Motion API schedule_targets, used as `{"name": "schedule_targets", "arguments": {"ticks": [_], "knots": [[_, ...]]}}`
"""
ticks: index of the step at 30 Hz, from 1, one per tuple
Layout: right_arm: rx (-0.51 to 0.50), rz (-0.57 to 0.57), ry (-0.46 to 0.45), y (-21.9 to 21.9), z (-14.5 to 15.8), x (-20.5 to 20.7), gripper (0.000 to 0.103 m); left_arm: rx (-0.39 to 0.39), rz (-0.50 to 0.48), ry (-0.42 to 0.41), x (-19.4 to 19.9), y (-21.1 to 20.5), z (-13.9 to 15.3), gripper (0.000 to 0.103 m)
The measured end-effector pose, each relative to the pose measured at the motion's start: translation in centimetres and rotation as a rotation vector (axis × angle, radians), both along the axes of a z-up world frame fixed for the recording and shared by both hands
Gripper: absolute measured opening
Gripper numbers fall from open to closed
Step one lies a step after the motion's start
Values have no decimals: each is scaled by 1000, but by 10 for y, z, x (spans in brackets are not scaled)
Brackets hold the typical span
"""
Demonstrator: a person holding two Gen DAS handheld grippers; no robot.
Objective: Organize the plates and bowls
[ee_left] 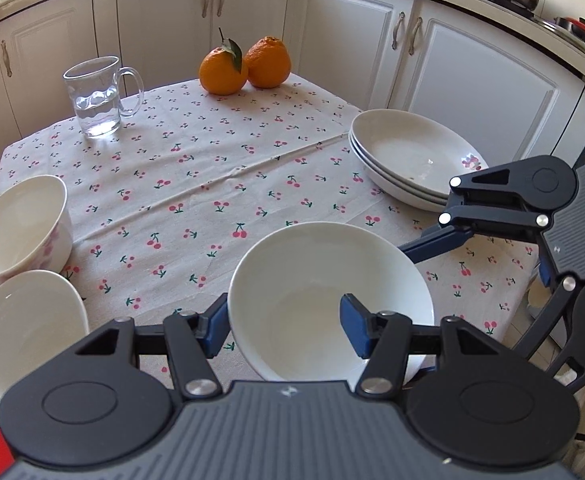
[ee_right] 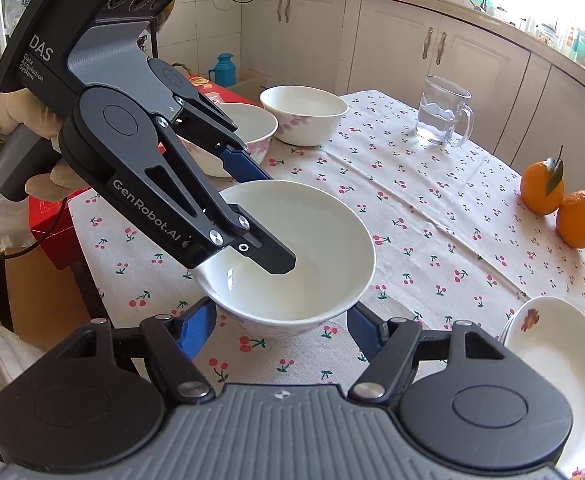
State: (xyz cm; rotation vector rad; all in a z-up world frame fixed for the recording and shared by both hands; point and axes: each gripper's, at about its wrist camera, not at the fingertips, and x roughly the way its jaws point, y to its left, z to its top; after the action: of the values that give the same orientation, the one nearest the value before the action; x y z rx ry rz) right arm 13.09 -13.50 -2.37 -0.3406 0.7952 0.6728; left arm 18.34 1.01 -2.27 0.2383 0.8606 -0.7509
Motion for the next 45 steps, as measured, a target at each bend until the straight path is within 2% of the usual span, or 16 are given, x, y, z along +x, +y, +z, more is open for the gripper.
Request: {"name": "schedule_targets", "arguments": {"ticks": [19, 21, 24, 26, 28, 29, 32, 40, 42, 45], "knots": [[8, -24, 14, -8, -6, 4, 77, -15, -3, 5, 6, -5, -7, 57], [8, -24, 12, -8, -7, 4, 77, -18, -4, 1, 5, -5, -8, 60], [8, -17, 17, -6, -8, 4, 78, -22, -2, -23, 1, -4, -7, 78], [18, -17, 18, -6, -8, 4, 83, -28, -2, -56, -4, -2, -4, 83], [43, -20, 3, -8, -4, 2, 99, -30, 4, -89, -8, 0, 1, 86], [53, -24, -4, -9, -3, 1, 101, -29, 11, -108, -11, 2, 3, 89], [69, -34, -12, -10, 1, 1, 103, -30, 35, -171, -21, 8, 10, 93], [86, -61, -18, -11, 1, -2, 103, 0, 95, -251, -51, 26, 19, 95], [88, -69, -21, -10, 2, -2, 103, -2, 116, -260, -58, 32, 19, 96], [85, -81, -28, -9, 4, -3, 103, -39, 167, -232, -64, 46, 16, 97]]}}
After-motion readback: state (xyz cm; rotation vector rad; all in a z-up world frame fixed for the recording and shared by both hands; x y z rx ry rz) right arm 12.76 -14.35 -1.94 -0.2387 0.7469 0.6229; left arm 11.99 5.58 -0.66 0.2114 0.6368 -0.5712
